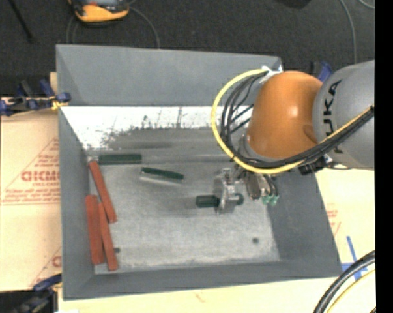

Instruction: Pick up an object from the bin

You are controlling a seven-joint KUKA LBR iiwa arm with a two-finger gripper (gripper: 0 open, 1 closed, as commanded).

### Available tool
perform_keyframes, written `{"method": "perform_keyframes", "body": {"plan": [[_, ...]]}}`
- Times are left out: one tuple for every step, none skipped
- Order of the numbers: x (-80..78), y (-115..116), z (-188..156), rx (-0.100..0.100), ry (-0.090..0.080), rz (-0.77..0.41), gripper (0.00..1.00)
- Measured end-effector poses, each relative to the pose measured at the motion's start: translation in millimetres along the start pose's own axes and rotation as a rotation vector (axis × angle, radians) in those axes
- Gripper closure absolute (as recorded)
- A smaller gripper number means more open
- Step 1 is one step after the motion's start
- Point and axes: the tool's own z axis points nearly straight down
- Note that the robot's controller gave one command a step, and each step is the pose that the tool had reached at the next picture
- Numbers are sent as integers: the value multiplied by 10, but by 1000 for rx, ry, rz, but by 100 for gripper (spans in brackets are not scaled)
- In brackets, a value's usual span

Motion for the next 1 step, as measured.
{"method": "perform_keyframes", "body": {"plan": [[476, -157, -2038, 0, -3, -3, 100]]}}
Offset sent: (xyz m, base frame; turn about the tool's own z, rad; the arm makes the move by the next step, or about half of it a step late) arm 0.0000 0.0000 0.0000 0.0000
